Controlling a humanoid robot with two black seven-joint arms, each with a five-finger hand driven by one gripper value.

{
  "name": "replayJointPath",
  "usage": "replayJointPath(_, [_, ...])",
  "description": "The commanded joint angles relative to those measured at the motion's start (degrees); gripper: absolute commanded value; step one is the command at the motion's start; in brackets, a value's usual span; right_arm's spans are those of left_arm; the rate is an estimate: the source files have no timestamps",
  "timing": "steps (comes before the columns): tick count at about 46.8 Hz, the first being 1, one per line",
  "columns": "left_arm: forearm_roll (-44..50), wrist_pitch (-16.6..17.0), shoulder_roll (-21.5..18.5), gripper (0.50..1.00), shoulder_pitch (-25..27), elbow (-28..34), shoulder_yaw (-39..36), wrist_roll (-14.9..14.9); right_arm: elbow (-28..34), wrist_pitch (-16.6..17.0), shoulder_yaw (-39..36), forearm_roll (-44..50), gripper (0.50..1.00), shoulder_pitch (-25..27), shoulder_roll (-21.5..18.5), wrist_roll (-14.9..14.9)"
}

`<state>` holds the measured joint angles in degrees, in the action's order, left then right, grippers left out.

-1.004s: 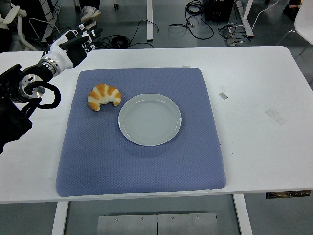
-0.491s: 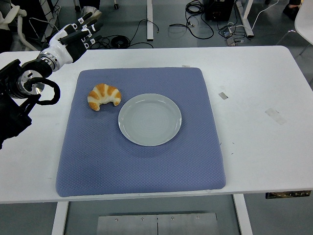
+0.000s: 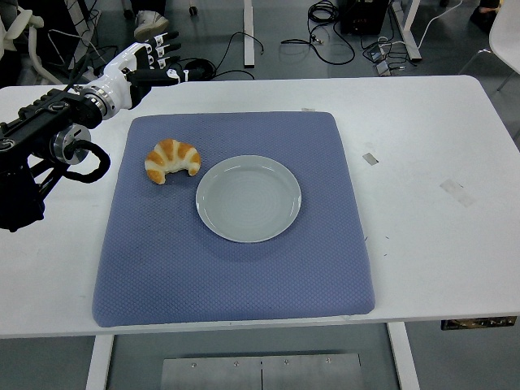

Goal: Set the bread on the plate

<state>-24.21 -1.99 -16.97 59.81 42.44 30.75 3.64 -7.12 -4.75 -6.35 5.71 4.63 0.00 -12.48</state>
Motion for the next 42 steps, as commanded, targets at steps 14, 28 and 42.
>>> replayJointPath(14, [-4.17, 0.68, -5.62, 0.981, 5.31, 8.00, -14.92, -0.12, 0.00, 0.00, 0.02, 0.00, 1.000, -0.06, 0.00, 0.00])
replayJointPath(28, [-5.05, 0.85, -6.94, 0.981, 10.85, 8.09, -31.79, -0.47, 0.00, 0.00, 0.02, 0.00, 1.000, -0.06, 0.00, 0.00])
replayJointPath(42, [-5.05, 1.38, -7.03, 0.981, 13.31, 9.06, -39.80, -1.53, 0.00, 0.00, 0.02, 0.00, 1.000, -0.06, 0.00, 0.00])
